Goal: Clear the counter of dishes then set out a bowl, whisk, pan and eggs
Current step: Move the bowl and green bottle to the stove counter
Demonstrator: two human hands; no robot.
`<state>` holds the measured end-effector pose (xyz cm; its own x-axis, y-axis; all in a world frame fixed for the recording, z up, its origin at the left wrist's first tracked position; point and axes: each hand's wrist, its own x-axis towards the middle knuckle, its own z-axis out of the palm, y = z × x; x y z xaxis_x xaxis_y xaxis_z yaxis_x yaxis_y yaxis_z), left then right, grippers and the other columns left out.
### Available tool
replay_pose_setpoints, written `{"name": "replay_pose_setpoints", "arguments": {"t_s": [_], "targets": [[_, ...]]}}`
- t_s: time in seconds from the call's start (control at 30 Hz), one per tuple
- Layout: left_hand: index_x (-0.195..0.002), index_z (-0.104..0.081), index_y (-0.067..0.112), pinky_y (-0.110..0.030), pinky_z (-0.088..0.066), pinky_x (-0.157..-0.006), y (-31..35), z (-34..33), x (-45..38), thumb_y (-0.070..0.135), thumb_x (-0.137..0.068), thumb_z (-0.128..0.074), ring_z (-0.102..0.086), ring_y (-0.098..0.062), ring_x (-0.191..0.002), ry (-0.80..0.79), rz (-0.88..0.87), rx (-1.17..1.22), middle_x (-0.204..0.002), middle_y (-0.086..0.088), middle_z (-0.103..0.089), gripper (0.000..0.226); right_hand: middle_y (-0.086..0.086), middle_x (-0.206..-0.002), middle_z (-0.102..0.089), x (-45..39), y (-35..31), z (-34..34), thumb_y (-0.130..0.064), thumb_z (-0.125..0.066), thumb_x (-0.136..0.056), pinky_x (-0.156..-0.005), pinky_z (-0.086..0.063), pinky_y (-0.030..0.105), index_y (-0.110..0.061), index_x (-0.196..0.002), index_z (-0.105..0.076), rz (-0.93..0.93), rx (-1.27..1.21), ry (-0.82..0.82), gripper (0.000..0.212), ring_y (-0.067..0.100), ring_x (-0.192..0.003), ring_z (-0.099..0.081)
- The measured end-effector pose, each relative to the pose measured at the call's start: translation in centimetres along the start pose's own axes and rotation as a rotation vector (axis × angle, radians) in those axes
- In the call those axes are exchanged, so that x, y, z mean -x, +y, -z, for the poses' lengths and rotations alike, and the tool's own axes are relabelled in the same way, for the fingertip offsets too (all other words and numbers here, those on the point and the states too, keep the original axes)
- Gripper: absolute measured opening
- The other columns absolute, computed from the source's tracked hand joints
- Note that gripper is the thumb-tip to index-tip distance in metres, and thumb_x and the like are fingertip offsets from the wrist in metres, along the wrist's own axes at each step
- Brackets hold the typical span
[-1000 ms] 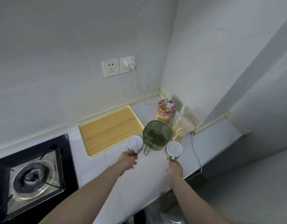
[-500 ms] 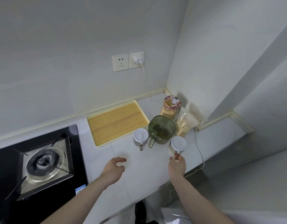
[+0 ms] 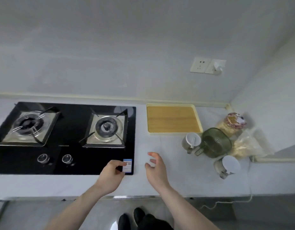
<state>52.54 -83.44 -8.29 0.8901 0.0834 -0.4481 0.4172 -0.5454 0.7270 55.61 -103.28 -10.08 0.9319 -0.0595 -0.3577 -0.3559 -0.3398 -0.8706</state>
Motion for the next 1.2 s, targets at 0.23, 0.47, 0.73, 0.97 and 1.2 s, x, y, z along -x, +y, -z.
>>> {"name": "replay_pose_setpoints", "arguments": {"t_s": [0.23,0.47,0.73,0.97,1.2], "targets": [[-0.118,-0.066,0.032,-0.01,-0.049,-0.071,-4.7,6.1,6.4,0.01,-0.095,-0.059,-0.064,-0.002,-0.094,0.322,0.091,0.072,-0.126,0.016,-0.051,0.033,-0.018,-0.128,-0.057,-0.6,-5.5,-5.9,-0.017,-0.055,-0.097,-0.099,-0.047,0.022,-0.04,-0.126,-0.058,0.216,0.29,-0.493,0.036,-0.001,-0.12,-0.053],[-0.113,-0.066,0.036,-0.011,-0.048,-0.08,-10.3,9.4,17.5,0.015,-0.095,-0.059,-0.062,0.006,-0.098,0.672,0.306,0.2,-0.125,0.021,-0.053,0.028,-0.02,-0.129,-0.052,4.1,-9.5,-15.8,-0.021,-0.053,-0.096,-0.107,-0.046,0.031,-0.039,-0.132,-0.055,0.398,0.422,-0.902,0.04,0.003,-0.127,-0.049],[-0.111,-0.065,0.04,-0.02,-0.05,-0.088,-16.7,11.6,31.1,0.023,-0.092,-0.064,-0.06,0.005,-0.105,1.0,0.452,0.273,-0.126,0.025,-0.053,0.025,-0.024,-0.123,-0.055,15.1,-14.3,-26.6,-0.018,-0.059,-0.094,-0.1,-0.052,0.032,-0.038,-0.129,-0.059,0.68,0.475,-1.212,0.04,0.005,-0.122,-0.056],[-0.113,-0.062,0.042,-0.022,-0.048,-0.09,-23.8,14.6,42.9,0.025,-0.091,-0.067,-0.056,0.008,-0.107,1.164,0.526,0.264,-0.126,0.029,-0.051,0.028,-0.033,-0.119,-0.046,27.2,-16.3,-34.4,-0.021,-0.06,-0.098,-0.086,-0.045,0.011,-0.04,-0.135,-0.054,0.766,0.486,-1.38,0.042,0.002,-0.117,-0.057],[-0.114,-0.063,0.04,-0.022,-0.046,-0.093,-32.1,17.9,54.9,0.024,-0.091,-0.069,-0.058,0.006,-0.109,1.284,0.579,0.27,-0.124,0.029,-0.053,0.028,-0.03,-0.134,-0.051,40.0,-15.7,-43.8,-0.019,-0.063,-0.095,-0.091,-0.047,0.009,-0.041,-0.13,-0.056,0.895,0.43,-1.48,0.042,-0.012,-0.12,-0.05]]}}
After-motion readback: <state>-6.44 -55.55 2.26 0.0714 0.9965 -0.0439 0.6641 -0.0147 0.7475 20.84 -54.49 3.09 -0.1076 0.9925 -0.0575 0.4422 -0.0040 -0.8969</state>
